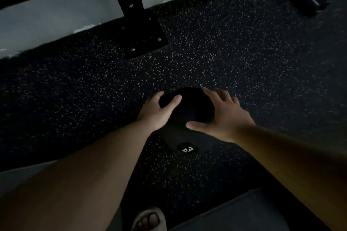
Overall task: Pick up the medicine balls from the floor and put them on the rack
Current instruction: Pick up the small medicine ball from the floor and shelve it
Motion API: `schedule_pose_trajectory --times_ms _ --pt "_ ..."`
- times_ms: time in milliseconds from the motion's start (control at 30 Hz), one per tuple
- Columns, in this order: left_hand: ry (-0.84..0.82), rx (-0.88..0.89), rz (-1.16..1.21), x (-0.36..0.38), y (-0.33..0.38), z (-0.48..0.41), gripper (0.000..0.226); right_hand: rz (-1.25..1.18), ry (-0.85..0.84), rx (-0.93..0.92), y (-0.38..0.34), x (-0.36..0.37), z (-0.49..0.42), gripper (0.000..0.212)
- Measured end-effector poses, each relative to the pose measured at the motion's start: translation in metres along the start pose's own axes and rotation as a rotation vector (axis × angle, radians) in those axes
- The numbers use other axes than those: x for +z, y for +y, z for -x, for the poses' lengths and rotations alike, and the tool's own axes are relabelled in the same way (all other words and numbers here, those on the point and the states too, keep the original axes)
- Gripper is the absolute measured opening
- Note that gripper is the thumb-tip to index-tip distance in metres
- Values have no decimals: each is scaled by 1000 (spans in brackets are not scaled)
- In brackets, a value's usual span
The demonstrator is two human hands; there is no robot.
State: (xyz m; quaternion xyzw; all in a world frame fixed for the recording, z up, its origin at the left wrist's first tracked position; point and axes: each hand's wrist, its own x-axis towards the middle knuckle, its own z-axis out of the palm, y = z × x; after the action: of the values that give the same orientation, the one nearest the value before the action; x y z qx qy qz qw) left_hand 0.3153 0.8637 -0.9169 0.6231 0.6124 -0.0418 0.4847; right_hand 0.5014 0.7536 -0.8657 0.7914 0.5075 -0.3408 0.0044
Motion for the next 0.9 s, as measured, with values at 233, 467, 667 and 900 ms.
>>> schedule_pose_trajectory --times_ms 233,467,667,900 --pt "-54 -46 192 14 -8 -15 113 -30 -46 17 11 11 -11 132" --pt "-171 -191 432 15 -17 -29 116 -154 -87 17 0 16 -29 142" --pt "-243 -358 736 34 -48 -37 96 -296 -77 46 -4 25 -37 144" --pt "-296 -318 892 34 -46 -37 79 -337 20 27 -7 25 -32 134"
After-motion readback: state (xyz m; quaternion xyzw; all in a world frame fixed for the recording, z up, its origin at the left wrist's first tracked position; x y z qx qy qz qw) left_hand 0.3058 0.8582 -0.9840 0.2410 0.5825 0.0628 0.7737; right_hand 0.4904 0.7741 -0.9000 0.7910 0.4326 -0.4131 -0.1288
